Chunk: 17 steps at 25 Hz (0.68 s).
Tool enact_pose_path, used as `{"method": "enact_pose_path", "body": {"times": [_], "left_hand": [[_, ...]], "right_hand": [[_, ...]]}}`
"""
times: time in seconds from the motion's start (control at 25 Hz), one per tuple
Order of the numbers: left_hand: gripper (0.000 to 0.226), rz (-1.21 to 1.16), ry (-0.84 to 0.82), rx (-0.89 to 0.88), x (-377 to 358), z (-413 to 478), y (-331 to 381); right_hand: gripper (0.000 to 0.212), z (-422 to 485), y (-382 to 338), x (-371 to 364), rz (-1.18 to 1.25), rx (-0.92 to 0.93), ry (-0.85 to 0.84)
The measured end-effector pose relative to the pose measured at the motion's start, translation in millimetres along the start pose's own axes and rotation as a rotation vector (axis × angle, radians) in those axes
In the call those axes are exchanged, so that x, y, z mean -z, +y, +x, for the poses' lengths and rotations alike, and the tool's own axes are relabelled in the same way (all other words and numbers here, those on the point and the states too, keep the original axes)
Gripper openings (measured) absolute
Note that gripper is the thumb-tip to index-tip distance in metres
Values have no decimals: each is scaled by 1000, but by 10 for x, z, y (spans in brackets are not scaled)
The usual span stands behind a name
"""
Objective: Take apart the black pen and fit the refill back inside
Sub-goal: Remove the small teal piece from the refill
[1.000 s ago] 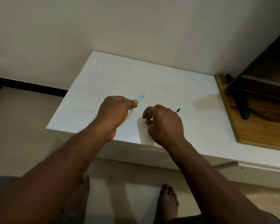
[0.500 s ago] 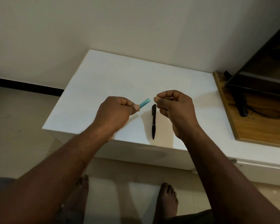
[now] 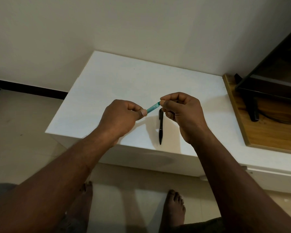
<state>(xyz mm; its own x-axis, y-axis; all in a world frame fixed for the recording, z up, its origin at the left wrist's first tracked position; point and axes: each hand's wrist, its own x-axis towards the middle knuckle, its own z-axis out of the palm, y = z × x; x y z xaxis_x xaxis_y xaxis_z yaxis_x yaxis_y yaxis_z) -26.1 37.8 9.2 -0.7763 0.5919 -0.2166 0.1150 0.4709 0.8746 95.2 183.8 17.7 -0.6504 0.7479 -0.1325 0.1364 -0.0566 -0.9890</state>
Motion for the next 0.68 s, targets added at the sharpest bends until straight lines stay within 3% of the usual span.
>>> {"method": "enact_pose_path", "body": {"times": [0.4,0.68], "left_hand": [[18,-36,24,-13,18,7,-3],[21,-71,32,29,36,38,-57]], "right_hand": [[13,32,-17,79,-130,35,-83],[7,10,42,39,-64,-23,-131]]}}
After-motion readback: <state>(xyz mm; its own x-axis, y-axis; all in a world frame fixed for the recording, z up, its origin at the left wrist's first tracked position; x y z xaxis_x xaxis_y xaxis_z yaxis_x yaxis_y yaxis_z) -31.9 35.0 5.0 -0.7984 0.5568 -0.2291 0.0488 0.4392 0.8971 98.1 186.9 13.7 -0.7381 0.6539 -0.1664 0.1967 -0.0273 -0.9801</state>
